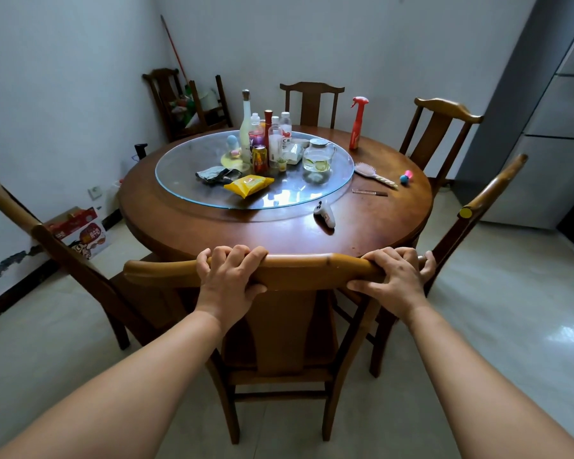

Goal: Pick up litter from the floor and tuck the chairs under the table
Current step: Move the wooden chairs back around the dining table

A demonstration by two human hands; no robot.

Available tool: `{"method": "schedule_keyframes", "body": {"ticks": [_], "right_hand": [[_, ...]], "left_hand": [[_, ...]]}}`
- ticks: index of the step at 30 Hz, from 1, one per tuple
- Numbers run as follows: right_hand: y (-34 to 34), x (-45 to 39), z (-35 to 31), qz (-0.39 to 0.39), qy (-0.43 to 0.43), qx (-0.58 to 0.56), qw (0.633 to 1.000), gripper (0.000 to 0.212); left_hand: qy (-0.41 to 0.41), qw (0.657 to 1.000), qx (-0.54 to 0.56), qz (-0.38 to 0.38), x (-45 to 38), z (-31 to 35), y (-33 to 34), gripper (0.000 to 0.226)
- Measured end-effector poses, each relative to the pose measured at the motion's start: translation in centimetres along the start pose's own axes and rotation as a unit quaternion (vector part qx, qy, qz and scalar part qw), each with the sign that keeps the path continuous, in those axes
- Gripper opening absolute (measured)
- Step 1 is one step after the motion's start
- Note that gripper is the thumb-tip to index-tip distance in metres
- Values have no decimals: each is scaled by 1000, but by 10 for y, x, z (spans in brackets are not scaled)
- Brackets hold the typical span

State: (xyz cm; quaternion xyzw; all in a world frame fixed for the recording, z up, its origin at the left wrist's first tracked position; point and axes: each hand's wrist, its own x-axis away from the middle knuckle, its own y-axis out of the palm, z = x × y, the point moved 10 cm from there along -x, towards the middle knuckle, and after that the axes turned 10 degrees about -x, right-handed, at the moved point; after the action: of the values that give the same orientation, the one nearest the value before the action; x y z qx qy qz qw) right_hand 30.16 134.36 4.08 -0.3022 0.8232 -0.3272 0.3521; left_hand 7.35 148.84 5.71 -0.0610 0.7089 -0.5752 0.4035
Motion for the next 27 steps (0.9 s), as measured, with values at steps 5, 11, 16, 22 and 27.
{"method": "schedule_keyframes", "body": {"ticks": [5,11,16,22,27], "right_hand": [[2,11,3,-2,-8,0,1000,41],[9,19,4,-35,58,-36,997,44],[35,30,-20,-45,86,-153,983,57],[39,29,-23,27,84,-171,981,52],[39,11,-22,55,81,-158,983,53]], "left_hand": [[8,1000,-2,8,11,4,1,61],[2,1000,-1,-21,12,4,3,53],[-71,996,36,-28,23,-47,8,58],[-75,997,7,-33,37,-88,23,50],[-81,996,41,-3,18,-96,22,75]]}}
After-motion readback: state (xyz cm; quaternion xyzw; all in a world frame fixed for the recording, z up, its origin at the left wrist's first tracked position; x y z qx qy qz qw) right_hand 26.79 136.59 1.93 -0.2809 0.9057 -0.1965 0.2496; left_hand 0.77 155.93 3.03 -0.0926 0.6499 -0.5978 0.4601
